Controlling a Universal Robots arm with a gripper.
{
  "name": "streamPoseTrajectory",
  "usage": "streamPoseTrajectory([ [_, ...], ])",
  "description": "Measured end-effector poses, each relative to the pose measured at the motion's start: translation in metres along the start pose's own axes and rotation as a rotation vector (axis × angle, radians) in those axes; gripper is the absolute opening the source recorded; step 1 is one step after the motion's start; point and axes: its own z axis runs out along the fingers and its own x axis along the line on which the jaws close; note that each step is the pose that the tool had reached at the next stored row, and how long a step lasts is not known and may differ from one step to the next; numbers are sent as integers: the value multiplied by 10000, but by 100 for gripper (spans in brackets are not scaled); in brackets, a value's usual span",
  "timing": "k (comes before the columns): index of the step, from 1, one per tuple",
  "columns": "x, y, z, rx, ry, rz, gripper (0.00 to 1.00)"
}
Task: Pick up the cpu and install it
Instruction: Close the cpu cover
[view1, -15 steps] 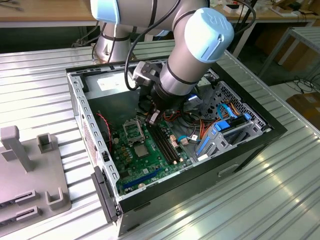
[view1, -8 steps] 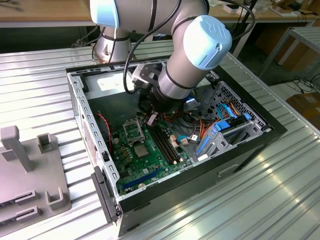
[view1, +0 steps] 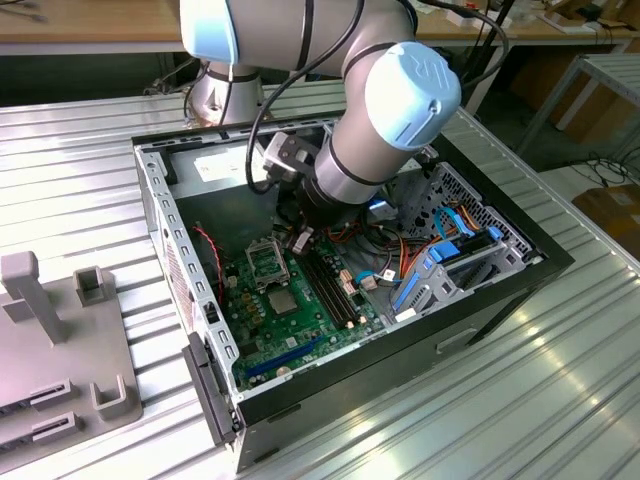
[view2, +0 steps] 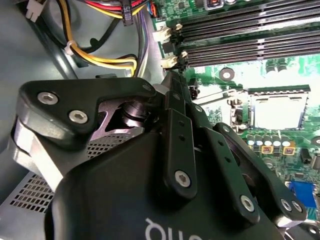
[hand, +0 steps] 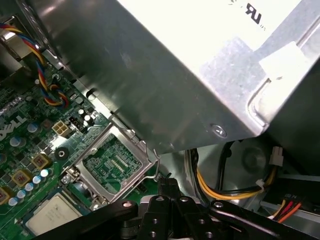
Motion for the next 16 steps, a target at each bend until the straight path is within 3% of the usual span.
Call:
streamPoseTrajectory([
  [6,18,0,42,-212,-211,-19,11],
  [11,48,19,61,-227,-226,-23,11],
  [16,48,27,37,-227,-225,-21,11],
])
